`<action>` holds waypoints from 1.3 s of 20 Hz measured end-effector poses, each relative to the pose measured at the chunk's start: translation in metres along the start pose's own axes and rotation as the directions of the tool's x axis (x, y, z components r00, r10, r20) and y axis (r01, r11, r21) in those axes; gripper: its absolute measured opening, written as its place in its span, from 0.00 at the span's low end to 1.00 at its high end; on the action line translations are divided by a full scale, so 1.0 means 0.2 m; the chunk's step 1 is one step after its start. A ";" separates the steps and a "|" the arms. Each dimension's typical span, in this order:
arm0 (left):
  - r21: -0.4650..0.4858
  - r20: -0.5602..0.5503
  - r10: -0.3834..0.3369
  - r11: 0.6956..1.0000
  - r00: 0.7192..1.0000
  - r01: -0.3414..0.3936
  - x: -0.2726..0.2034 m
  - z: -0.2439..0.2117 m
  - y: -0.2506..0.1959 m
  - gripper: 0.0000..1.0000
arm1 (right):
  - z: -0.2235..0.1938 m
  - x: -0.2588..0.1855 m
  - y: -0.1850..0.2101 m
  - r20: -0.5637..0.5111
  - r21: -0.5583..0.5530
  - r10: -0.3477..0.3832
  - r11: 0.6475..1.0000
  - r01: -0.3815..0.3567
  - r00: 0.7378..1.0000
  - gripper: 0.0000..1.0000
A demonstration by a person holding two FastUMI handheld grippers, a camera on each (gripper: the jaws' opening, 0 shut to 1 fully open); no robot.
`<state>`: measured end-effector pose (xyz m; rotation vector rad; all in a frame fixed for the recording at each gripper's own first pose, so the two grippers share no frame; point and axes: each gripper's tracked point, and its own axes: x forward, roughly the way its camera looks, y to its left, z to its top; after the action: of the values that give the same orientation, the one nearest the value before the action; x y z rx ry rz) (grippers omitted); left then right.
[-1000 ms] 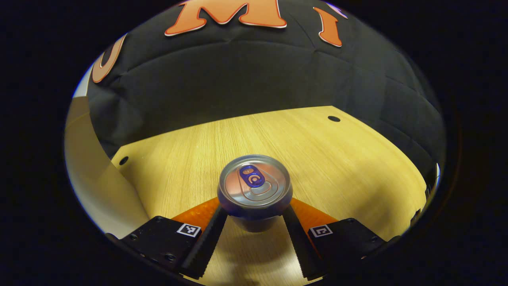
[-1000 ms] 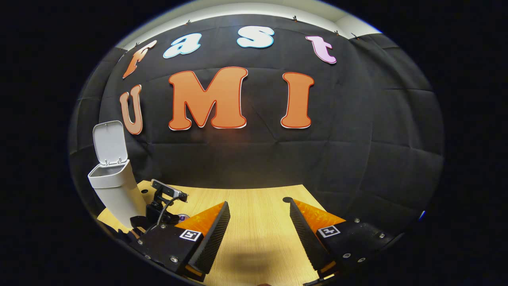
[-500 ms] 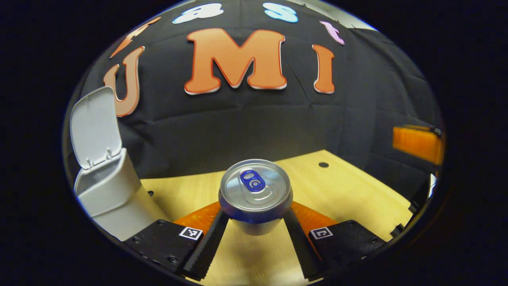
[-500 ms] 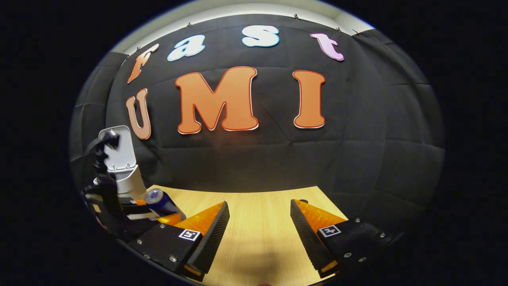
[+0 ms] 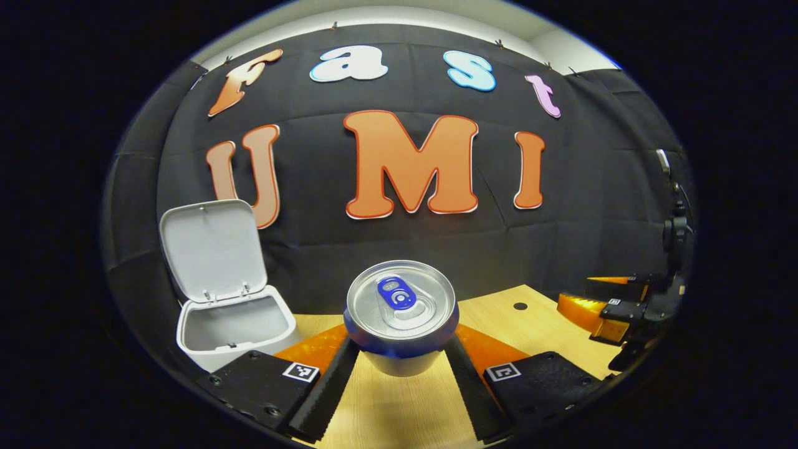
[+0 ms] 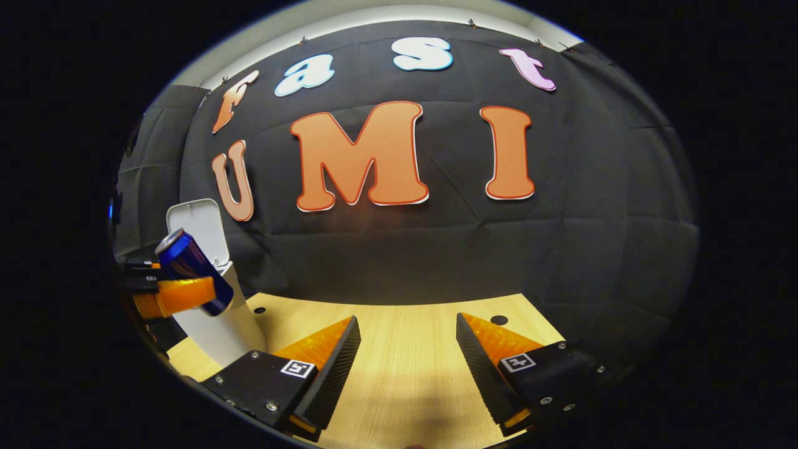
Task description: Press the lid of the desktop garbage bin to open it, pick up the crumpled paper on the desktop and throw it into the bin, then pick up the pop can on the desktop and drop it into the bin, and finally close the garbage bin lid.
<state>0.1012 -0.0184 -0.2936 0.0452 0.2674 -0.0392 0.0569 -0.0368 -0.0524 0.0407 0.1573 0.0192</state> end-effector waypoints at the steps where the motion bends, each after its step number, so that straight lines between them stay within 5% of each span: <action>1: -0.007 0.009 0.016 1.000 1.000 -0.016 -0.05 0.05 0.02 0.81 | 0.00 0.01 0.01 -0.001 -0.002 0.009 1.000 -0.009 1.000 0.92; 7: -0.020 0.075 0.151 0.989 0.986 -0.150 -0.20 0.24 0.33 0.81 | 0.00 0.05 0.09 -0.002 -0.021 0.052 0.998 -0.052 0.999 0.92; 16: -0.066 0.101 0.357 0.934 0.928 -0.352 -0.16 0.32 0.93 0.81 | -0.01 0.06 0.10 -0.008 -0.027 0.045 0.999 -0.045 0.999 0.92; 26: -0.085 0.076 0.380 0.923 0.922 -0.374 0.10 0.14 1.20 0.82 | -0.02 0.02 0.04 -0.020 -0.031 0.002 1.000 -0.003 1.000 0.92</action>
<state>0.1386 0.2185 -0.2625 0.0259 0.1647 0.3527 0.0598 -0.0287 -0.0575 0.0099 0.1768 0.0242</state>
